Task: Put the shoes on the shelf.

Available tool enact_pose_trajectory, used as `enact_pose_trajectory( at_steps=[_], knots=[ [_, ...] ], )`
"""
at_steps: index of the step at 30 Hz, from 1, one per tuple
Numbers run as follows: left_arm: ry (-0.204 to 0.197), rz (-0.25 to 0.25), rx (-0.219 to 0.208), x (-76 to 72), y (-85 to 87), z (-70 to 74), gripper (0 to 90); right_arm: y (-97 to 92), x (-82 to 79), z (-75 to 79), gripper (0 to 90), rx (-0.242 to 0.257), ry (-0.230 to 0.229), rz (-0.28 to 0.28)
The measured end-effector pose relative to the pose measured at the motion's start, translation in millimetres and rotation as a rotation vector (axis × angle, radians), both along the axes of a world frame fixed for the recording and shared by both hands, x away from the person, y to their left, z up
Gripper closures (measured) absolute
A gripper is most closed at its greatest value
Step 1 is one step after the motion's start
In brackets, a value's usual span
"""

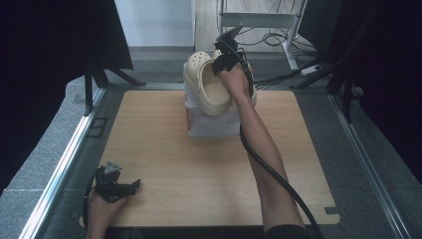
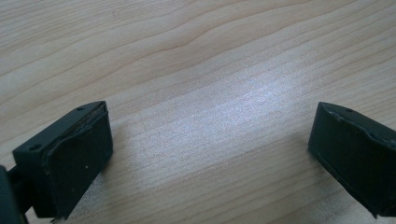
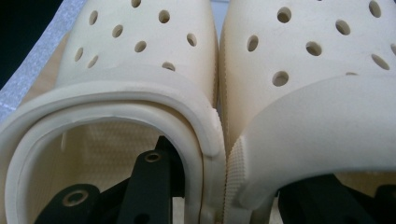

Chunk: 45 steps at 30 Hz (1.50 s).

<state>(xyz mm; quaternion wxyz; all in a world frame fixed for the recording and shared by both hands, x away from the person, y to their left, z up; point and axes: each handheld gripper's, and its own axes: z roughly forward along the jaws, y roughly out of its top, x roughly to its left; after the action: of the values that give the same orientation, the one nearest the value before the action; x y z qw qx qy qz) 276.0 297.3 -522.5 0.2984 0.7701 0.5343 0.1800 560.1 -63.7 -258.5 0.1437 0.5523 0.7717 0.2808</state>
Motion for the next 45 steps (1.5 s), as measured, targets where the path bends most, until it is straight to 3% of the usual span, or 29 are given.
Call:
enact_pose_trajectory(
  at_steps=[12,18,25,29,36,40,45],
  knots=[
    [-0.003,-0.005,0.005,1.7,-0.2,-0.1,0.0,6.0,41.3,-15.6,65.0,0.001,0.003,-0.093],
    [-0.003,-0.005,0.005,1.7,-0.3,-0.1,0.0,7.2,48.4,-25.1,64.3,0.000,0.001,-0.078],
    [-0.003,-0.005,0.005,1.7,-0.3,-0.1,0.0,10.7,48.1,-32.9,59.1,-0.038,-0.016,-0.048],
    [-0.004,-0.005,0.005,1.7,-0.3,-0.1,0.0,3.6,46.5,-32.9,53.5,-0.039,-0.027,-0.005],
    [-0.003,-0.007,0.004,1.7,-0.2,-0.1,0.0,3.1,37.8,-28.5,33.3,-0.110,-0.058,0.121],
    [-0.003,-0.007,0.003,1.7,-0.2,-0.1,0.0,2.8,32.2,-26.8,28.0,-0.134,-0.068,0.182],
    [-0.003,-0.007,0.004,1.7,-0.2,-0.1,0.0,-3.3,24.7,-21.9,24.8,-0.136,-0.077,0.210]
  ],
)
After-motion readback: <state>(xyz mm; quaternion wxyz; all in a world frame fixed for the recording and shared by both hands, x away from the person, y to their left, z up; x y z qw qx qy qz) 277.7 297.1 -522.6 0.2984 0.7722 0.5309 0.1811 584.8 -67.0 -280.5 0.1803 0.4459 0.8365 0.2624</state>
